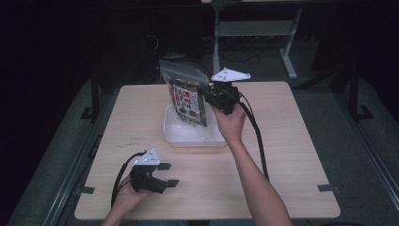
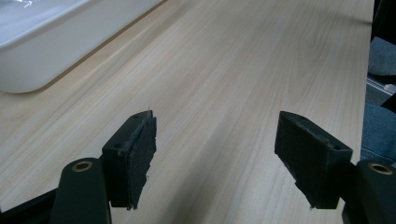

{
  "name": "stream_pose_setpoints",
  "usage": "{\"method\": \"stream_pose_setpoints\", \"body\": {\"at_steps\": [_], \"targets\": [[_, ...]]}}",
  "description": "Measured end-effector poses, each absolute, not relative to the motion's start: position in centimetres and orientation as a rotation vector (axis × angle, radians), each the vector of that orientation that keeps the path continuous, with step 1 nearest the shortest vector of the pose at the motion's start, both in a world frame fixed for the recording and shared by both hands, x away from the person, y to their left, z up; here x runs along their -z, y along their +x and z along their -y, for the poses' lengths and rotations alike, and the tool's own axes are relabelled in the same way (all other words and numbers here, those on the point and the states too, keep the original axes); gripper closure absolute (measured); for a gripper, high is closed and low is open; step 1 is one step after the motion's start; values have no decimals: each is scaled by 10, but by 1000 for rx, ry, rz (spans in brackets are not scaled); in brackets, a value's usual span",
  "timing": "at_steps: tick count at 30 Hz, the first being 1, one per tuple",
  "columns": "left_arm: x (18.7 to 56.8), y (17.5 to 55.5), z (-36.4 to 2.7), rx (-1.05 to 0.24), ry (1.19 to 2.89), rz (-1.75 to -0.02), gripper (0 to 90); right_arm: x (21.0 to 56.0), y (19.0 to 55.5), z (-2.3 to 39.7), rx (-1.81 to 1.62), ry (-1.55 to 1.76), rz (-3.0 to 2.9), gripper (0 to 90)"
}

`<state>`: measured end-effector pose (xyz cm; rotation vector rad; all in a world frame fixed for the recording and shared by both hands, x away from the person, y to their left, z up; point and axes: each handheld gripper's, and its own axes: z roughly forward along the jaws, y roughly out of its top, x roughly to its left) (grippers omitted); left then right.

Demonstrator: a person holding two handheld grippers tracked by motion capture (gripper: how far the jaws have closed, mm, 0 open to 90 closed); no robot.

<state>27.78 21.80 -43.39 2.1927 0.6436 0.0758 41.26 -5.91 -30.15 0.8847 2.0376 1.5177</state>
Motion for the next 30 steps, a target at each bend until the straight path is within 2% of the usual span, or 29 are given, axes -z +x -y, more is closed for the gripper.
{"method": "stream_pose_setpoints", "body": {"at_steps": [13, 30], "targets": [[433, 279, -223, -62, 2162, -658, 284, 315, 405, 50, -1471, 833, -2080, 803], [434, 282, -224, -29, 2151, -664, 283, 323, 414, 72, -1411, 929, -2223, 802]]}}
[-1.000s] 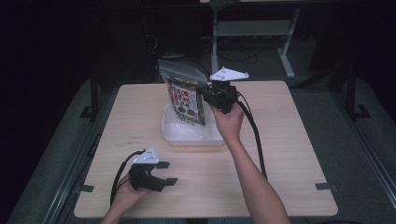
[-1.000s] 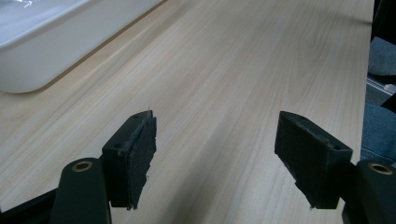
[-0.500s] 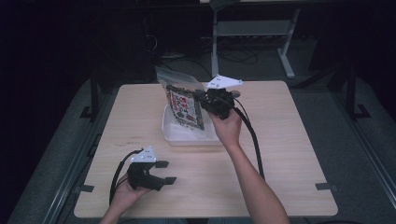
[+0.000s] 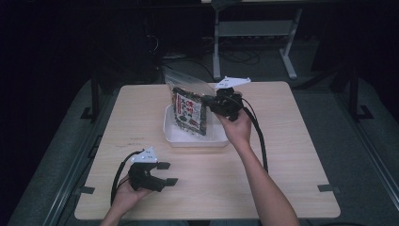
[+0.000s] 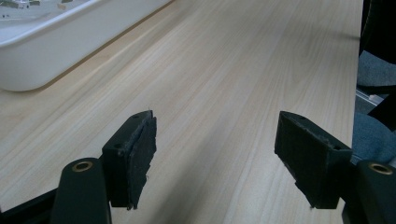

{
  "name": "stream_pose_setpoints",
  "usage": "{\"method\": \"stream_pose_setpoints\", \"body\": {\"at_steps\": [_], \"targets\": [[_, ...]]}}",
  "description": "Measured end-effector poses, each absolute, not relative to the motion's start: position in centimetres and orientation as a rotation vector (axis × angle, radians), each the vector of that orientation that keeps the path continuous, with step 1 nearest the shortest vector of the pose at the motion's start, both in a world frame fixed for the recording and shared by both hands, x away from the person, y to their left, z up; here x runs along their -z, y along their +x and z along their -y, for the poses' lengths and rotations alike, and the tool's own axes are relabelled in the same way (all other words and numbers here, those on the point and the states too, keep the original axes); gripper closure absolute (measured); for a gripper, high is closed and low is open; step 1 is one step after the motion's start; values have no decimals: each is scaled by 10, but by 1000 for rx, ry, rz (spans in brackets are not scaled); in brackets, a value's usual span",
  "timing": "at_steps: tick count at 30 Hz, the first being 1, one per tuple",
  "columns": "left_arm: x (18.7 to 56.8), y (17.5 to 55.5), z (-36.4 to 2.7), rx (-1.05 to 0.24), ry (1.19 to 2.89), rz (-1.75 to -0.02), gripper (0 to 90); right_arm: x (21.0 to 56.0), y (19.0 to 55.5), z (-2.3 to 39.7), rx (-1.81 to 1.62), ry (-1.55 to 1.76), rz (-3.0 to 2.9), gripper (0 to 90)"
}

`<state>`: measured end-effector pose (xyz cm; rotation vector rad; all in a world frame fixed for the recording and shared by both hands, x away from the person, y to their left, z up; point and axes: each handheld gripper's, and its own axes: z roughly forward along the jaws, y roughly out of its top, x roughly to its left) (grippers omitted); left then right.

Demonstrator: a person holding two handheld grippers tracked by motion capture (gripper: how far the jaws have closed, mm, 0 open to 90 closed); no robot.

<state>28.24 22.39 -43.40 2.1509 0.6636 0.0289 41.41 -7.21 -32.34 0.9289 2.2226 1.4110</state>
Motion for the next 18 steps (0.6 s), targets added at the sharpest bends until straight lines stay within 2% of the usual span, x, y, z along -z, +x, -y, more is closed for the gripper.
{"method": "stream_pose_setpoints", "body": {"at_steps": [13, 14, 17, 18], "targets": [[434, 283, -222, -22, 2151, -656, 278, 326, 419, 81, -1413, 985, -2243, 783], [434, 283, -222, -22, 2151, -659, 277, 326, 419, 81, -1416, 984, -2234, 763], [434, 283, -222, -20, 2149, -662, 276, 327, 421, 82, -1414, 998, -2263, 583], [434, 283, -222, -19, 2150, -659, 276, 329, 422, 81, -1411, 995, -2284, 626]]}}
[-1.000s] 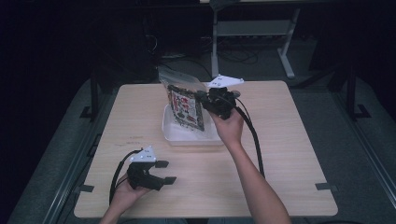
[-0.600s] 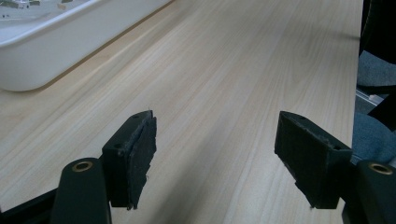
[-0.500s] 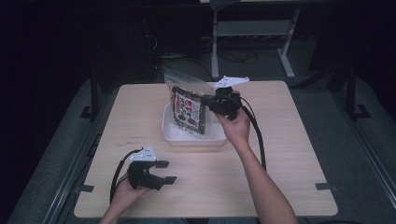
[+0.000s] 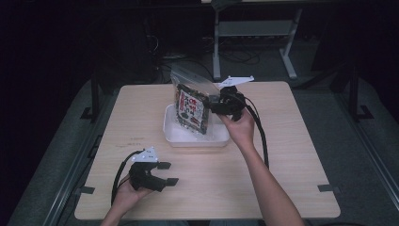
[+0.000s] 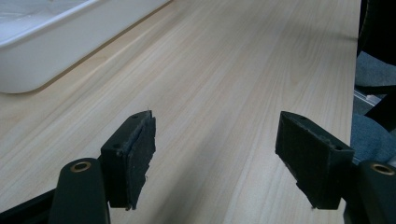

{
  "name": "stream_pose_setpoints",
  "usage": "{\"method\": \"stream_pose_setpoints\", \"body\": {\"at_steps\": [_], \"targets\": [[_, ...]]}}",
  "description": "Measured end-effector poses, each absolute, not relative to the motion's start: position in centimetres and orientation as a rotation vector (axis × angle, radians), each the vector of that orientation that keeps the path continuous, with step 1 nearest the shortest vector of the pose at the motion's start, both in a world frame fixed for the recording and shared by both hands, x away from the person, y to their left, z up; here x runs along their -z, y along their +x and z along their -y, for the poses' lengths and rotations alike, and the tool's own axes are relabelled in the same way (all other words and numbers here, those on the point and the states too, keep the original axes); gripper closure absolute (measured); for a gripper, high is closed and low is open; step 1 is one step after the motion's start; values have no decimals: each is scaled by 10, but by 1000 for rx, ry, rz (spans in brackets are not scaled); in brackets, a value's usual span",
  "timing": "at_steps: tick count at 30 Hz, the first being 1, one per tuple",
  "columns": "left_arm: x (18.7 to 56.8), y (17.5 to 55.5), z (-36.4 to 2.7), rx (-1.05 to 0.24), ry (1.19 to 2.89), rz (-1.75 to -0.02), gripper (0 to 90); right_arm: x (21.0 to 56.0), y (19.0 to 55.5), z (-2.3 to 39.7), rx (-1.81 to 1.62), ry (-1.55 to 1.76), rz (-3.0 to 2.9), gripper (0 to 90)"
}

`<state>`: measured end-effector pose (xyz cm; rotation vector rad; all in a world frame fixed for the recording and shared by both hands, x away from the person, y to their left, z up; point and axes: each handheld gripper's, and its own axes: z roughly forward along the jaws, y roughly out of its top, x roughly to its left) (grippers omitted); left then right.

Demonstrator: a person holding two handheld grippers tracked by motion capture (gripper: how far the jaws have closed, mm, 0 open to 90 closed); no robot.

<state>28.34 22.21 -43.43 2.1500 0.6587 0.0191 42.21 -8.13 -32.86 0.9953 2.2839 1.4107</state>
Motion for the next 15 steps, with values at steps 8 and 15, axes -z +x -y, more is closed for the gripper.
{"method": "stream_pose_setpoints", "body": {"at_steps": [8, 15], "targets": [[434, 283, -220, -13, 2157, -652, 275, 332, 423, 84, -1427, 1019, -2299, 456], [433, 283, -219, -19, 2162, -652, 273, 336, 421, 91, -1441, 1041, -2330, 401]]}}
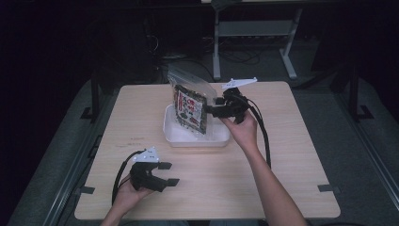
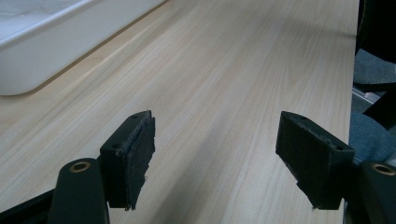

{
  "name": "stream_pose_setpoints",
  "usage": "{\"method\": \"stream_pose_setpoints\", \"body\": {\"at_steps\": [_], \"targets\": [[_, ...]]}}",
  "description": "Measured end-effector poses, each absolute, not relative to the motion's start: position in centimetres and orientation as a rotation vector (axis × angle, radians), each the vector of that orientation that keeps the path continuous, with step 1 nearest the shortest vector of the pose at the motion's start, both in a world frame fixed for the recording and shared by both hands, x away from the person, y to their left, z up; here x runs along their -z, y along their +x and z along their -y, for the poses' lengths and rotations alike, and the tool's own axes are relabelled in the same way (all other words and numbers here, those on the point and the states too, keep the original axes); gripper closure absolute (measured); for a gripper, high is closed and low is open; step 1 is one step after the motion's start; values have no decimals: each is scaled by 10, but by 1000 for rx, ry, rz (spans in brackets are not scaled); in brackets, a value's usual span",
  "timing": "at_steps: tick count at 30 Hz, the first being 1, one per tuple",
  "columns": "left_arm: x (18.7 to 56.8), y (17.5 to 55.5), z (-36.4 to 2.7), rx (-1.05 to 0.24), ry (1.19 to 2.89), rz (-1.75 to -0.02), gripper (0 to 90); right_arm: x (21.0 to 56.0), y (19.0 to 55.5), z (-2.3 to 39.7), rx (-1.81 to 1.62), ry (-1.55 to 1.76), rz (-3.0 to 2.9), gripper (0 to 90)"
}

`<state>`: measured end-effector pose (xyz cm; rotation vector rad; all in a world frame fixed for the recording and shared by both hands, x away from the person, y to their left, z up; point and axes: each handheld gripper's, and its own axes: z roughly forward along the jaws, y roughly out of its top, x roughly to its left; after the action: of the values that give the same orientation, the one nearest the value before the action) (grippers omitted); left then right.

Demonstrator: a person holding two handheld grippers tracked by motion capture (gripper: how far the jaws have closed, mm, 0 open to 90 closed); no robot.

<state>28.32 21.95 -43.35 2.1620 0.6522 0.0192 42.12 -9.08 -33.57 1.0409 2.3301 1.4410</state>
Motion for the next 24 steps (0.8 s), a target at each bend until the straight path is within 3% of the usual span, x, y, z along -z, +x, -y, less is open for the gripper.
{"method": "stream_pose_setpoints", "body": {"at_steps": [24], "targets": [[433, 284, -219, -61, 2189, -661, 265, 353, 392, 133, -1399, 1066, -2388, 344]]}}
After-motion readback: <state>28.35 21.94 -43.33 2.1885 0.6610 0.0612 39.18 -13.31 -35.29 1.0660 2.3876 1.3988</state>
